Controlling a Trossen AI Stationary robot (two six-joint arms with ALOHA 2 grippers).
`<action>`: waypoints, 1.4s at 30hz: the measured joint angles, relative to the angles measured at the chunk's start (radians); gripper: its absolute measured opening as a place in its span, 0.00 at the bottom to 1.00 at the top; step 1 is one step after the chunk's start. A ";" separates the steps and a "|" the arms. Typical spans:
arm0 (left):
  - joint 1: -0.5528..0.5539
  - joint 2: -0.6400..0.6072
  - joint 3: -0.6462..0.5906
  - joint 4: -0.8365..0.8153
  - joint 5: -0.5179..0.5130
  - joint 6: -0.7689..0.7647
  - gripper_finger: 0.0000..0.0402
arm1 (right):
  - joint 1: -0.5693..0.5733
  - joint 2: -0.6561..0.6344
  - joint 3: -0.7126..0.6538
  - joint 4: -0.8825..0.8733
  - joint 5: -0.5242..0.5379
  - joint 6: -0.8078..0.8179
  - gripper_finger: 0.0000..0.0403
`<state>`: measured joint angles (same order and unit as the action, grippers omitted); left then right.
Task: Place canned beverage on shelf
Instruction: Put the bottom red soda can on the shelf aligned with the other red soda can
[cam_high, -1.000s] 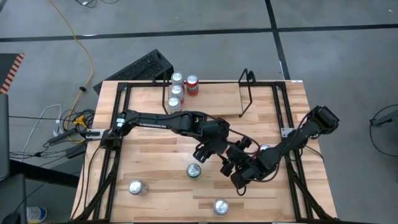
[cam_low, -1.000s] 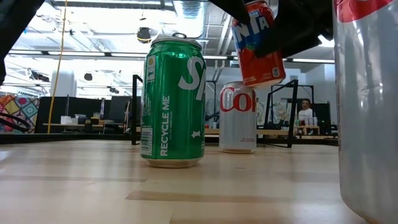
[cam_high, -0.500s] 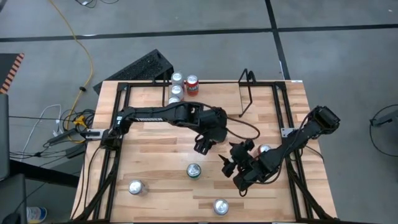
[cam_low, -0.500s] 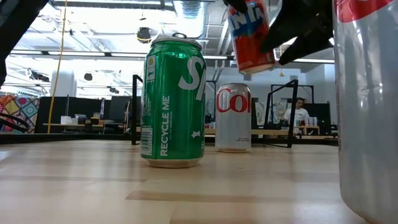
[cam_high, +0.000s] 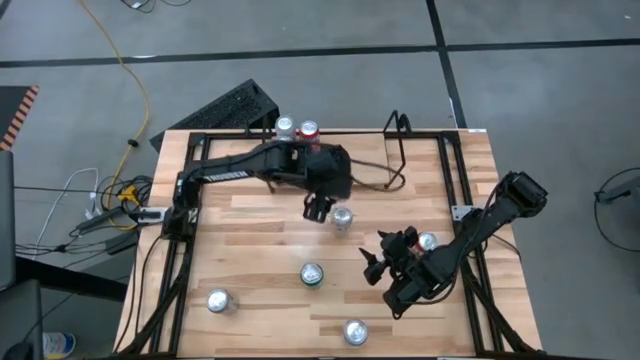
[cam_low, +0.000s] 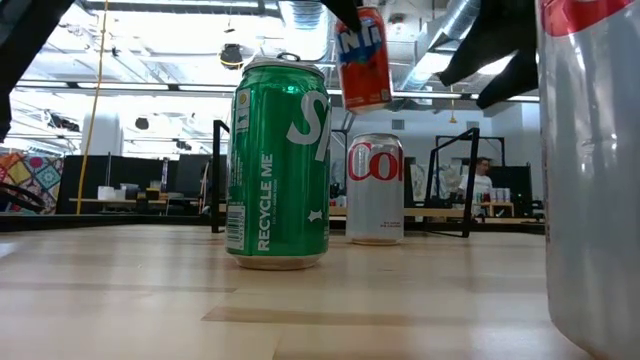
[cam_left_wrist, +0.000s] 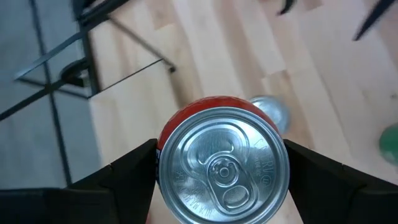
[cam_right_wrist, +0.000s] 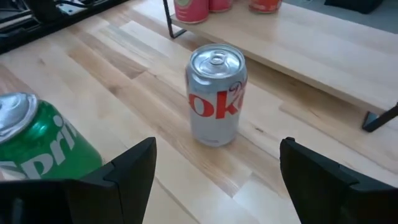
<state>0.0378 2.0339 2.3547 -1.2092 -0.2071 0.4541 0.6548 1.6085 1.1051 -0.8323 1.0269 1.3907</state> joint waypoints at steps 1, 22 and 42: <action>0.015 -0.009 0.000 -0.006 -0.002 -0.003 0.71 | 0.000 0.000 -0.007 0.005 0.000 0.001 0.78; 0.298 0.009 -0.137 -0.010 0.208 0.063 0.71 | 0.006 0.000 -0.118 0.084 0.000 0.162 0.78; 0.337 -0.005 -0.293 0.105 0.228 0.081 0.71 | 0.006 0.000 -0.119 0.026 -0.010 0.241 0.78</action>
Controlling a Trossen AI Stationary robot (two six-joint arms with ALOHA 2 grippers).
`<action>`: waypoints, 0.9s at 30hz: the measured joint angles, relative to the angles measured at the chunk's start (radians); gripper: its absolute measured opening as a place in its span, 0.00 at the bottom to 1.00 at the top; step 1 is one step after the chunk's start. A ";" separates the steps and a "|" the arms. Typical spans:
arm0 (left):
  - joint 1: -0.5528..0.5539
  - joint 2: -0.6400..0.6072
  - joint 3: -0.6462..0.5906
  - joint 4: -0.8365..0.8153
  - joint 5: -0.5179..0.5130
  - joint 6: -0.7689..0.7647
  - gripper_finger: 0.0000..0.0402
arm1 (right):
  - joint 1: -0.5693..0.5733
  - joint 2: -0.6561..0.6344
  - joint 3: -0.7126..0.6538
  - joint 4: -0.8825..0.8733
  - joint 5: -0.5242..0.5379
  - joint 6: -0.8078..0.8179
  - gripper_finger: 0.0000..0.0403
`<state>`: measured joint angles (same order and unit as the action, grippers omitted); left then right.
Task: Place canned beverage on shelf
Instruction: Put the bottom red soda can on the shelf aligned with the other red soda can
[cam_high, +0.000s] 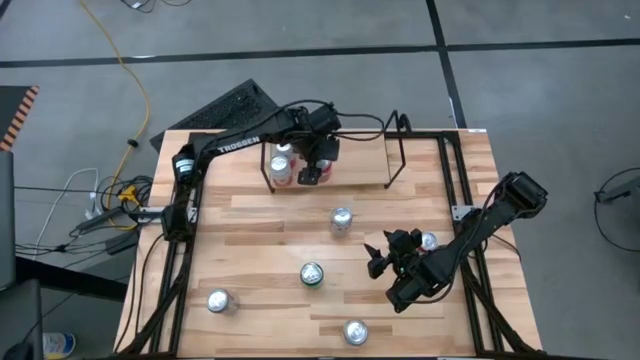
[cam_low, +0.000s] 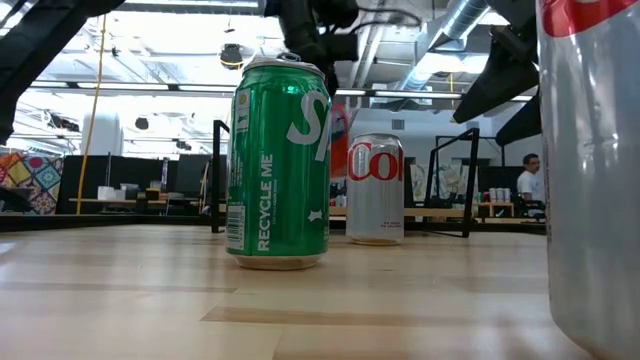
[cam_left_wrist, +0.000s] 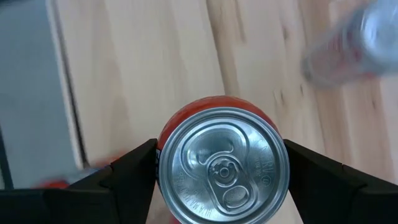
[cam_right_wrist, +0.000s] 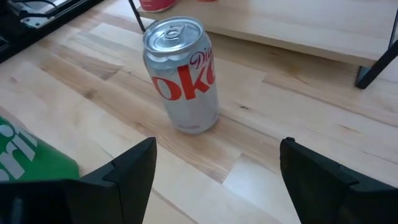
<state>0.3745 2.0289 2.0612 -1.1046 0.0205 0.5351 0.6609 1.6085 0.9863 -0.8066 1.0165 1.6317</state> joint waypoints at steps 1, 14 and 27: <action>0.005 -0.008 -0.020 -0.006 -0.002 0.000 0.71 | 0.000 0.000 0.000 -0.001 -0.001 0.001 0.78; 0.032 -0.029 -0.104 0.030 -0.082 -0.079 0.71 | -0.030 0.000 0.000 -0.002 -0.005 0.006 0.78; 0.078 -0.028 -0.104 0.049 -0.089 -0.186 0.71 | -0.042 0.000 0.000 0.000 -0.005 -0.006 0.78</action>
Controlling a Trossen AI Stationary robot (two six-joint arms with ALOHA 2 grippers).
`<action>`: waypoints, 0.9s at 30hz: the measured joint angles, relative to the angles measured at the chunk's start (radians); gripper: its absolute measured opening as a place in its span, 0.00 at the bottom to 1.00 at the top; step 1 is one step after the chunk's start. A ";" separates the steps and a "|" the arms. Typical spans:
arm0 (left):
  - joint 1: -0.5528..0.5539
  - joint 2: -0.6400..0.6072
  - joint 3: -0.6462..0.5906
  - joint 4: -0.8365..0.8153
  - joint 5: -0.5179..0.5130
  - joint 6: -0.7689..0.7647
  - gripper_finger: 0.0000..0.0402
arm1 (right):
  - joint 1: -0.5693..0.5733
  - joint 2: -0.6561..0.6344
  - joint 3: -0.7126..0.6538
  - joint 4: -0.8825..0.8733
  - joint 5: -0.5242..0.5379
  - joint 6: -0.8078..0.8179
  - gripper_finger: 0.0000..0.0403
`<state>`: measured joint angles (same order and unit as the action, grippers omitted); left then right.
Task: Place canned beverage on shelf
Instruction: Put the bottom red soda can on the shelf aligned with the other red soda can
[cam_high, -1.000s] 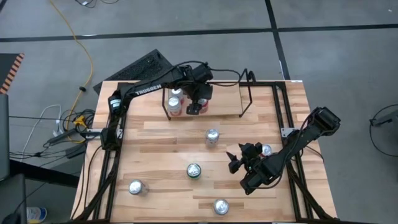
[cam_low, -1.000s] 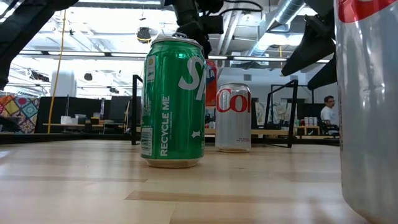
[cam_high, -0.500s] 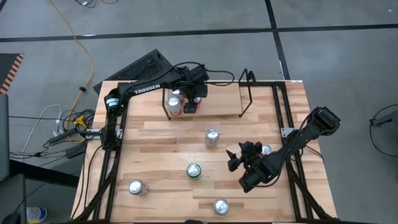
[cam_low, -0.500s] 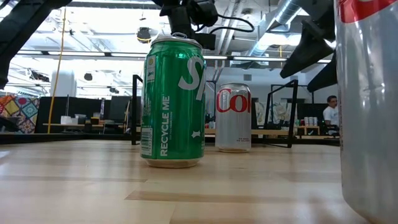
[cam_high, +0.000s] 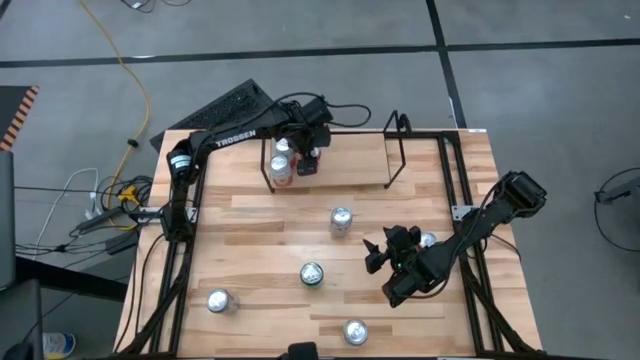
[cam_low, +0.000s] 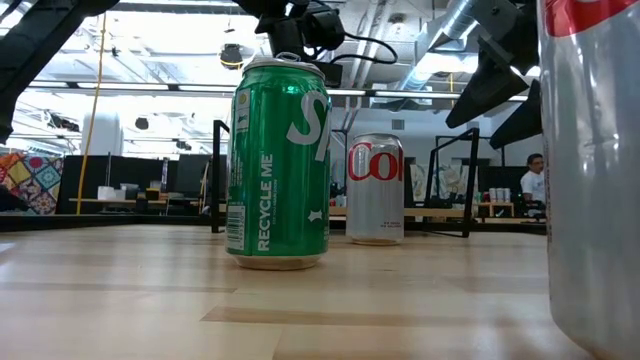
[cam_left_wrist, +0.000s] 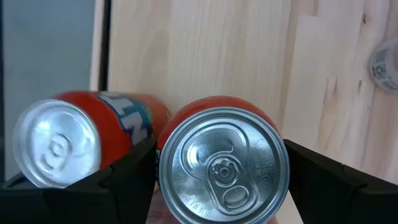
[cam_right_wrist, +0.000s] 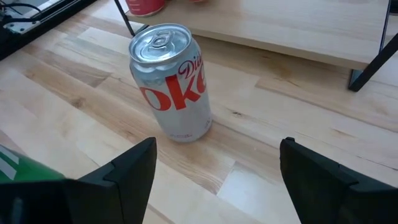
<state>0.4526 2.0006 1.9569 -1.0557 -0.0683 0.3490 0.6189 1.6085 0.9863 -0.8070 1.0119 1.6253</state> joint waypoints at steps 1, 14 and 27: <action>0.000 0.000 0.000 -0.001 0.001 -0.004 0.71 | 0.000 0.000 0.000 0.000 0.000 0.000 0.78; 0.015 0.000 0.000 0.023 -0.023 -0.153 0.71 | 0.000 0.000 0.000 0.004 0.000 -0.003 0.78; 0.016 -0.005 -0.049 0.097 0.049 -0.239 0.71 | 0.008 0.000 0.000 0.003 -0.023 -0.001 0.78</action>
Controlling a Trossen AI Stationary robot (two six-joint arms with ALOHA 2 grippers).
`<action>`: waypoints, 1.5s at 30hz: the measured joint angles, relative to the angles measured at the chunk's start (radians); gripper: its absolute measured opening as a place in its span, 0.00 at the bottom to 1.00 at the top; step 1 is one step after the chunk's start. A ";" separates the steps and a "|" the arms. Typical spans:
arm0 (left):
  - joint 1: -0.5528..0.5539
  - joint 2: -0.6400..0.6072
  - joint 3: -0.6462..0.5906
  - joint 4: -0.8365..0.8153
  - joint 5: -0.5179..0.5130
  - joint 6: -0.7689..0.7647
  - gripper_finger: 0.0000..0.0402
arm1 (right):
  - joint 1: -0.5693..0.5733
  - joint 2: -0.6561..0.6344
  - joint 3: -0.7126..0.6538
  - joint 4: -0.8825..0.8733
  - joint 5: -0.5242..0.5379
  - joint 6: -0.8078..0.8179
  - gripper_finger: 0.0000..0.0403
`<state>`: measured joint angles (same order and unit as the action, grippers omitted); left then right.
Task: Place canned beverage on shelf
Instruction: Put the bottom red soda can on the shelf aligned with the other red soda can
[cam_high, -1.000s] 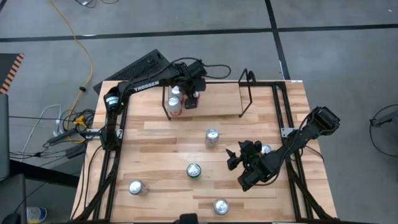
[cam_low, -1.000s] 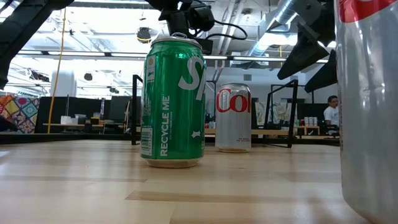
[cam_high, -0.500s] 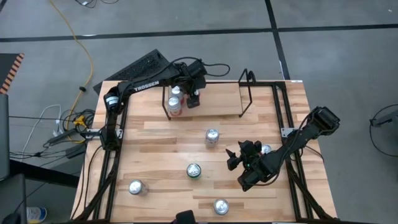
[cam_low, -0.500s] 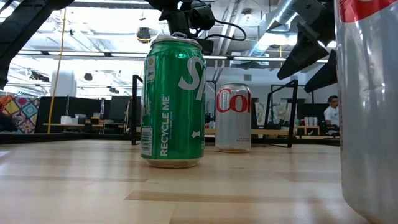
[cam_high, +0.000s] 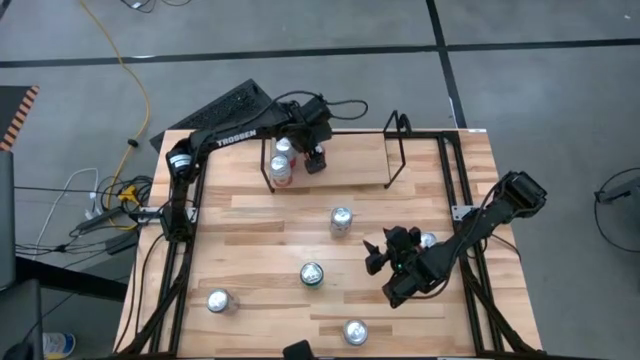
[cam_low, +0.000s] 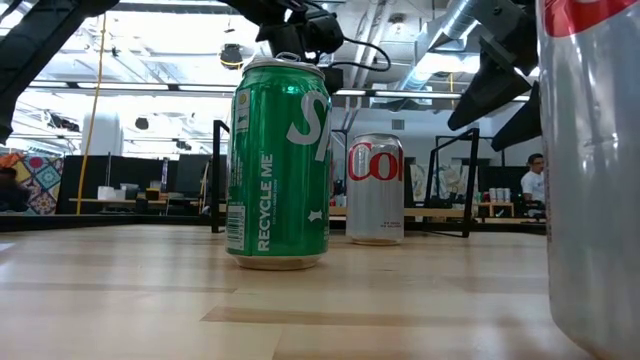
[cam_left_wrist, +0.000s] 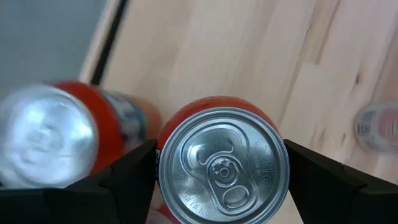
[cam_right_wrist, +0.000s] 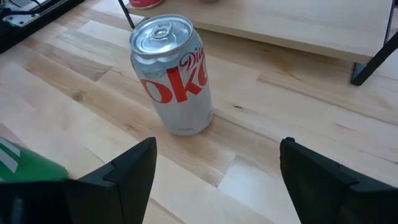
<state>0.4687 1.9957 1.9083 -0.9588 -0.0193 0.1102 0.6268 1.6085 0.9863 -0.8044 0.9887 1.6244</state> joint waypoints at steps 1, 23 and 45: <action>-0.005 -0.005 -0.017 0.001 -0.001 -0.002 0.71 | 0.002 0.000 0.000 -0.004 -0.002 0.004 0.78; 0.005 -0.040 -0.065 0.011 -0.044 0.041 0.72 | -0.001 0.000 0.000 -0.018 -0.010 0.046 0.78; 0.014 -0.050 -0.064 0.005 -0.065 0.099 0.84 | -0.001 0.000 0.000 -0.002 -0.015 0.042 0.78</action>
<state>0.4824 1.9453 1.8446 -0.9538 -0.0845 0.2095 0.6258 1.6085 0.9863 -0.8066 0.9733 1.6661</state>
